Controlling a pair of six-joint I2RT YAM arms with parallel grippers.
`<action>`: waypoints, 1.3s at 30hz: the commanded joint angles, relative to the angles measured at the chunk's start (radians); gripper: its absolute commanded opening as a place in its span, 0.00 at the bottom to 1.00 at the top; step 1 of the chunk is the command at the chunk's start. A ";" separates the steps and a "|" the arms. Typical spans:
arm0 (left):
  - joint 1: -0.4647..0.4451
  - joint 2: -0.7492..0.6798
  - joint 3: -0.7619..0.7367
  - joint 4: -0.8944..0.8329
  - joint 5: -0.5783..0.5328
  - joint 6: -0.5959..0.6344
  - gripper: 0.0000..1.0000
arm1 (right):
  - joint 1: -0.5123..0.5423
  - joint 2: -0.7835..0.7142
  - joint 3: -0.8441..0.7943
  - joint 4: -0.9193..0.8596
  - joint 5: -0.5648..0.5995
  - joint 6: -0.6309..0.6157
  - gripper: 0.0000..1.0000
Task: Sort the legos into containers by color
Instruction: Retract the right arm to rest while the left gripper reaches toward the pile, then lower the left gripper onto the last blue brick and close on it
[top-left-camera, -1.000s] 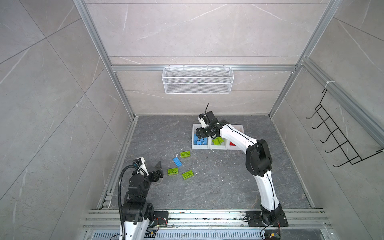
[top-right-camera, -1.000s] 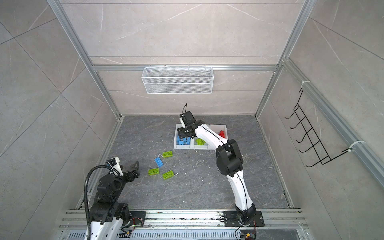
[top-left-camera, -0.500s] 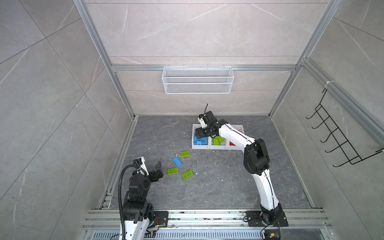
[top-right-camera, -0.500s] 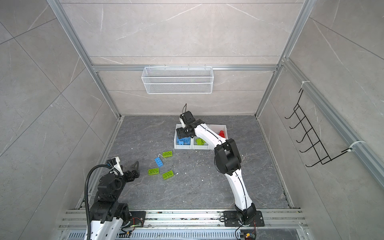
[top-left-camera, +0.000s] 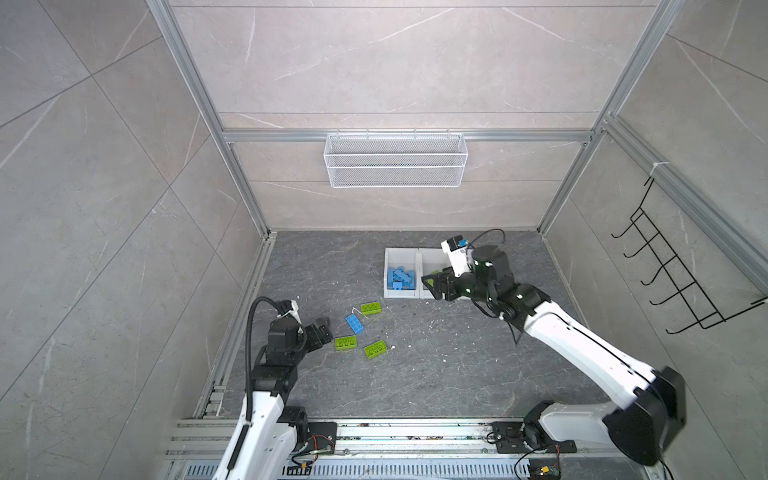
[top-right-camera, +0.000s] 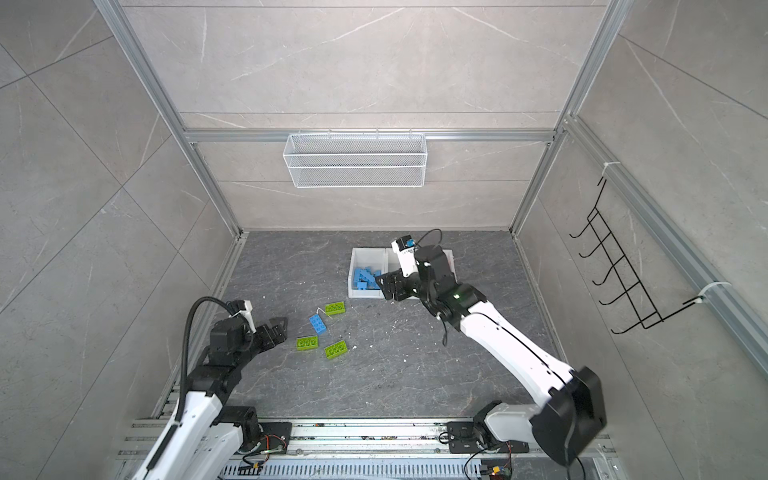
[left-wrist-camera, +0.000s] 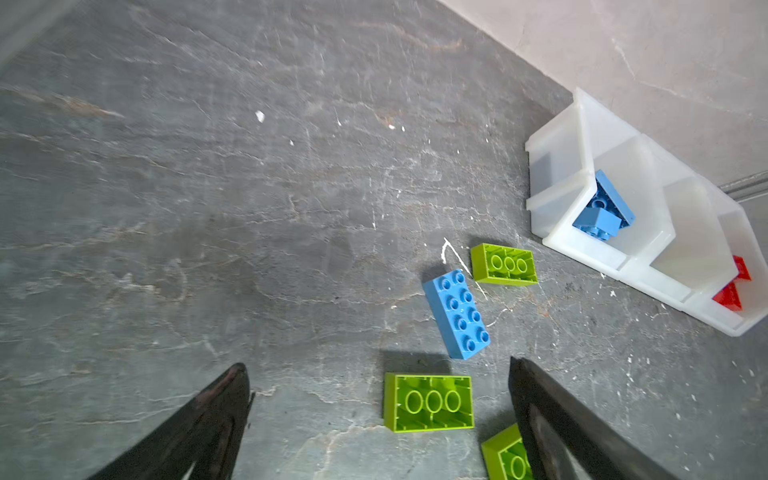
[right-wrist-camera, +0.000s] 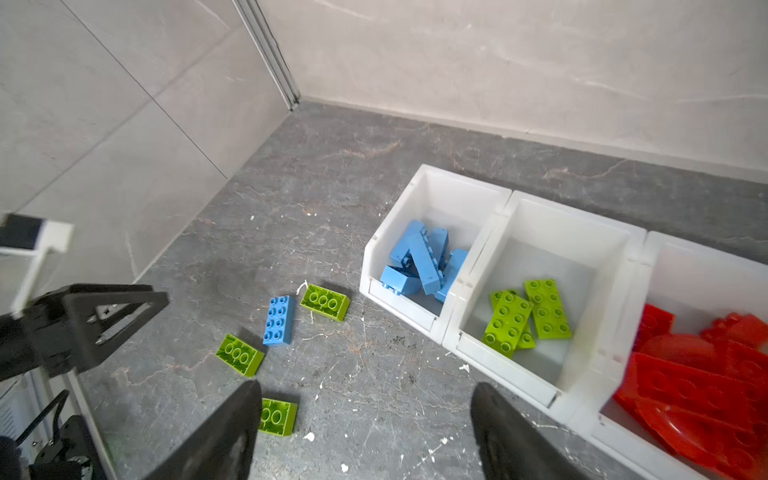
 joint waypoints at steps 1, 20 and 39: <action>-0.121 0.127 0.093 0.028 -0.012 -0.059 1.00 | 0.002 -0.151 -0.139 0.062 0.036 -0.026 0.81; -0.365 0.817 0.481 -0.029 -0.206 -0.132 0.83 | 0.002 -0.827 -0.448 -0.058 0.047 0.135 0.78; -0.420 0.783 0.395 -0.029 -0.310 -0.323 0.80 | 0.002 -0.826 -0.464 -0.128 -0.009 0.152 0.79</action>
